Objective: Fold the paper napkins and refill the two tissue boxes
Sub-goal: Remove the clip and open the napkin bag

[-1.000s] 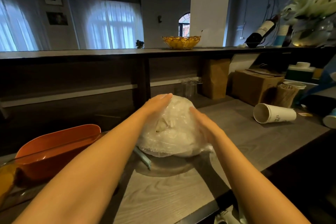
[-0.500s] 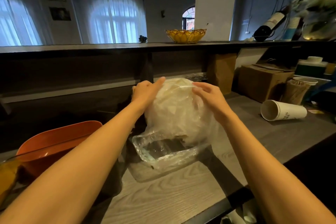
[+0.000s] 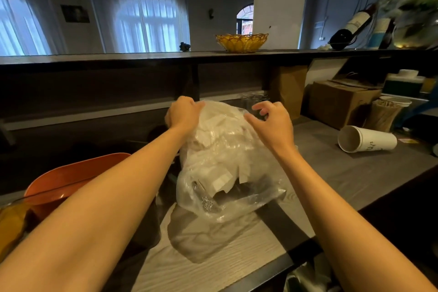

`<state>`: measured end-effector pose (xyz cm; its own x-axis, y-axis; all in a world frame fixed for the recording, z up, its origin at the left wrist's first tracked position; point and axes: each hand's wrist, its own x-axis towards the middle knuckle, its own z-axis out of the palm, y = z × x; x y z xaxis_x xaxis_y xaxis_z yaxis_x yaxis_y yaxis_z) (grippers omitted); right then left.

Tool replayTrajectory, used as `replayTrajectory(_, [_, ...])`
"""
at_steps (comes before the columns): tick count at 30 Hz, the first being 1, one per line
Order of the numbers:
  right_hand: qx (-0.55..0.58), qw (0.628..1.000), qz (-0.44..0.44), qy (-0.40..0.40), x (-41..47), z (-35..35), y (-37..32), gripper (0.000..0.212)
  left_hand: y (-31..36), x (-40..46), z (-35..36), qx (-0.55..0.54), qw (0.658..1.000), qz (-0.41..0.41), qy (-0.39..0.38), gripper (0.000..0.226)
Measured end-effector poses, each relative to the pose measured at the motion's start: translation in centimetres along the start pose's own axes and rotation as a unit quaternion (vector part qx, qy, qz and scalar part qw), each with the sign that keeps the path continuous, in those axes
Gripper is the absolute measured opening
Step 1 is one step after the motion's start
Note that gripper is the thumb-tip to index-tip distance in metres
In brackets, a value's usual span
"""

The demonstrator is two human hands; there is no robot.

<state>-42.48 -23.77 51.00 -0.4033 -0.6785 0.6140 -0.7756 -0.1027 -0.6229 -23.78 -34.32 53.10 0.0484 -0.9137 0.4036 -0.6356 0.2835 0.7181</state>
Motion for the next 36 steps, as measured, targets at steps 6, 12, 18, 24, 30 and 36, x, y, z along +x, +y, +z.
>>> replayTrajectory(6, [0.000, 0.970, -0.027, -0.243, -1.7, 0.3, 0.0, 0.059, -0.4, 0.2, -0.3, -0.087, 0.986, -0.113, -0.086, 0.049])
replayTrajectory(12, [-0.057, 0.962, -0.001, -0.266, -2.3, 2.3, 1.2, 0.060, 2.0, -4.0, -1.7, 0.027, 0.970, 0.085, -0.226, 0.057])
replayTrajectory(18, [-0.072, 0.979, 0.018, -0.191, -2.3, 0.4, 0.7, 0.053, -0.7, -4.4, 0.4, 0.054, 0.923, 0.033, -0.379, 0.067])
replayTrajectory(24, [0.052, 0.969, 0.030, -0.241, -2.8, 1.4, -0.3, 0.054, -1.7, -4.1, 0.8, 0.030, 0.910, -0.050, -0.411, 0.065])
replayTrajectory(30, [0.133, 0.933, 0.134, -0.306, -3.5, 2.8, 1.5, 0.060, 2.3, -5.9, -2.2, 0.021, 0.970, 0.008, -0.240, 0.057])
replayTrajectory(36, [0.252, 0.964, 0.086, -0.004, -5.7, -0.8, 0.2, 0.046, 4.2, -13.3, -3.2, 0.026, 0.968, 0.157, -0.192, 0.053])
